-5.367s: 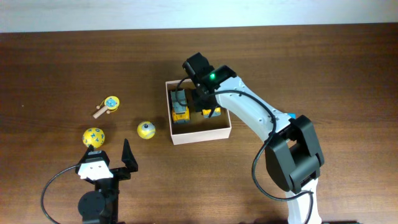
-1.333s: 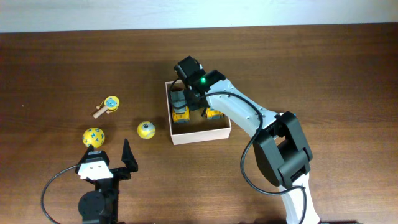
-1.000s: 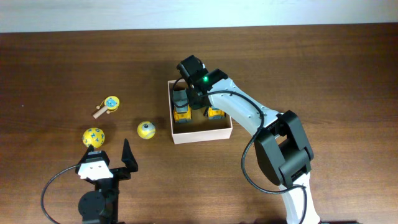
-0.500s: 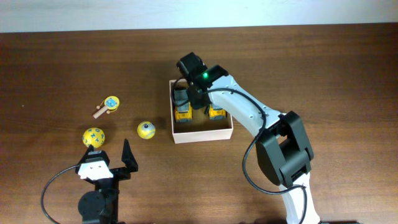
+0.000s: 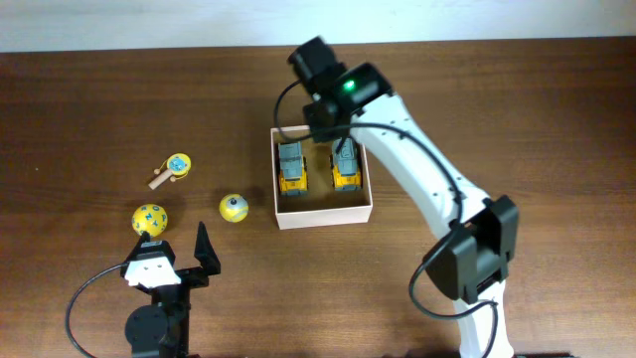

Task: Pack container
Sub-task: 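Raise the right gripper and move it right over the Rubik's cube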

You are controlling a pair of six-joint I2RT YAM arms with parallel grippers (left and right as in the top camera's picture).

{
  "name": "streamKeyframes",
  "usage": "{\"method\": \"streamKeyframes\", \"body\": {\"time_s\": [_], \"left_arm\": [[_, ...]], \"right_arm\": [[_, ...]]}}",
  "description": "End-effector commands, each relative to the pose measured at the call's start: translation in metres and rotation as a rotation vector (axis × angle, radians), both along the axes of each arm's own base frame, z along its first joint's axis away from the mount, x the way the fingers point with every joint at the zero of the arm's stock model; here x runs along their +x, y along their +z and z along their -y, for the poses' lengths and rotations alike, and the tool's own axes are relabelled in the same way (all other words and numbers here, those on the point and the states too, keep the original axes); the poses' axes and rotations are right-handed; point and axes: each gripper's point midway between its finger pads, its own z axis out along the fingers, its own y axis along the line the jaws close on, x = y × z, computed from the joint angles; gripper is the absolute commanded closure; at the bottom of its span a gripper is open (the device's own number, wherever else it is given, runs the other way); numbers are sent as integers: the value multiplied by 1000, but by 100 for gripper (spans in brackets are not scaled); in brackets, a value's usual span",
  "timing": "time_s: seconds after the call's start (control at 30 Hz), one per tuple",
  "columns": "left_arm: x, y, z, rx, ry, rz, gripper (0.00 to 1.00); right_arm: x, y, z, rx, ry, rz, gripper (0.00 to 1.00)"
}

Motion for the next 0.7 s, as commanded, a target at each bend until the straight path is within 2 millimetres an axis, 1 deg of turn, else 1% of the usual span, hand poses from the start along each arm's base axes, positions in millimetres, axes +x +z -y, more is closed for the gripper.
{"method": "streamKeyframes", "body": {"time_s": [0.0, 0.03, 0.07, 0.1, 0.13, 0.17, 0.2, 0.23, 0.27, 0.37, 0.43, 0.5, 0.53, 0.6, 0.67], "left_arm": [[1, -3, 1, 14, -9, -7, 1], [1, -3, 1, 14, -9, -7, 1], [1, -3, 1, 14, -9, -7, 1], [1, -3, 1, 14, -9, -7, 1], [1, -3, 1, 14, -9, -7, 1], [1, -3, 1, 14, -9, -7, 1], [1, -3, 1, 14, -9, -7, 1], [1, -3, 1, 14, -9, -7, 1], [1, -3, 1, 14, -9, -7, 1], [1, -3, 1, 14, -9, -7, 1], [1, -3, 1, 14, -9, -7, 1], [1, -3, 1, 14, -9, -7, 1], [1, -3, 1, 14, -9, -7, 1], [1, -3, 1, 14, -9, -7, 1], [1, -3, 1, 14, -9, -7, 1]], "right_arm": [[14, 33, 52, -21, -123, 54, 64], [15, 33, 65, -29, -146, 40, 57], [15, 32, 76, -37, -168, 27, 44], [15, 31, 88, -45, -190, 13, 29], [14, 31, 98, -51, -209, 1, 19], [13, 29, 114, -60, -239, -19, 11], [13, 28, 123, -66, -253, -30, 7], [11, 27, 140, -76, -282, -50, 2], [10, 26, 149, -80, -299, -60, 1], [2, 28, 183, -86, -367, -101, 1], [-7, 35, 199, -77, -401, -118, 1], [-17, 49, 213, -57, -433, -115, 1], [-25, 61, 222, -44, -453, -104, 1], [-39, 78, 232, -26, -477, -89, 1], [-51, 91, 239, -5, -493, -83, 1]]}}
